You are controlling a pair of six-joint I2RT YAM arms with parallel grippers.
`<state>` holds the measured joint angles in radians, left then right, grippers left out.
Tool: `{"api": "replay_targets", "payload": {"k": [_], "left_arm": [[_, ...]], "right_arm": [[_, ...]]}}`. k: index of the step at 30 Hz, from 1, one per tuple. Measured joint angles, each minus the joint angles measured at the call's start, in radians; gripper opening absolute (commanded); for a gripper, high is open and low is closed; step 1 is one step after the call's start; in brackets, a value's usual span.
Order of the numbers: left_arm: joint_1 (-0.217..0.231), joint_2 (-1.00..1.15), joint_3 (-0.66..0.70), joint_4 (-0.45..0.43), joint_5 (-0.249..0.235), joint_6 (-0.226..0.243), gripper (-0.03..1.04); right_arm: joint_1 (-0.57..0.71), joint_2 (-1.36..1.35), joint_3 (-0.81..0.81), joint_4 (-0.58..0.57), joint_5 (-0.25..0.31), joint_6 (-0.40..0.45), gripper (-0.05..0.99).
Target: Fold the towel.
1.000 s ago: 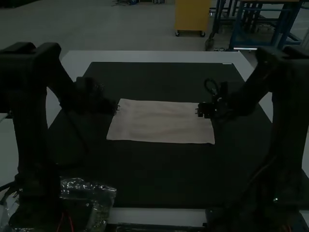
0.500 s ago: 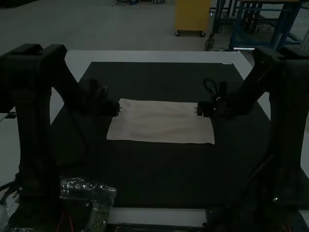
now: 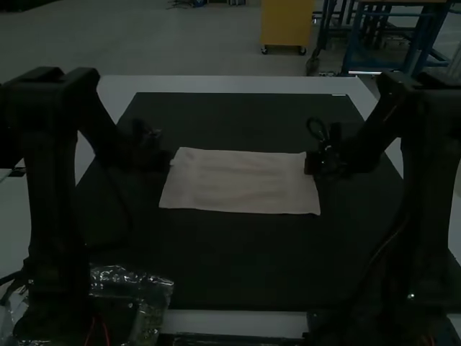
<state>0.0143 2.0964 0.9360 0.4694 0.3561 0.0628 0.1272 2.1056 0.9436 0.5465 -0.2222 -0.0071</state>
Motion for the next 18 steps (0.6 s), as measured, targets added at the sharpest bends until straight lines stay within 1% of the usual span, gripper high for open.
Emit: {"api": "replay_targets", "payload": {"k": [7, 18], "left_arm": [[0.044, -0.001, 0.010, -0.018, 0.021, -0.008, 0.03], [0.051, -0.063, 0.010, -0.115, 0.053, -0.011, 0.03]], "right_arm": [[0.002, -0.001, 0.013, -0.025, -0.035, 0.008, -0.02], [0.002, -0.103, 0.022, -0.089, -0.087, 0.022, -0.02]]}}
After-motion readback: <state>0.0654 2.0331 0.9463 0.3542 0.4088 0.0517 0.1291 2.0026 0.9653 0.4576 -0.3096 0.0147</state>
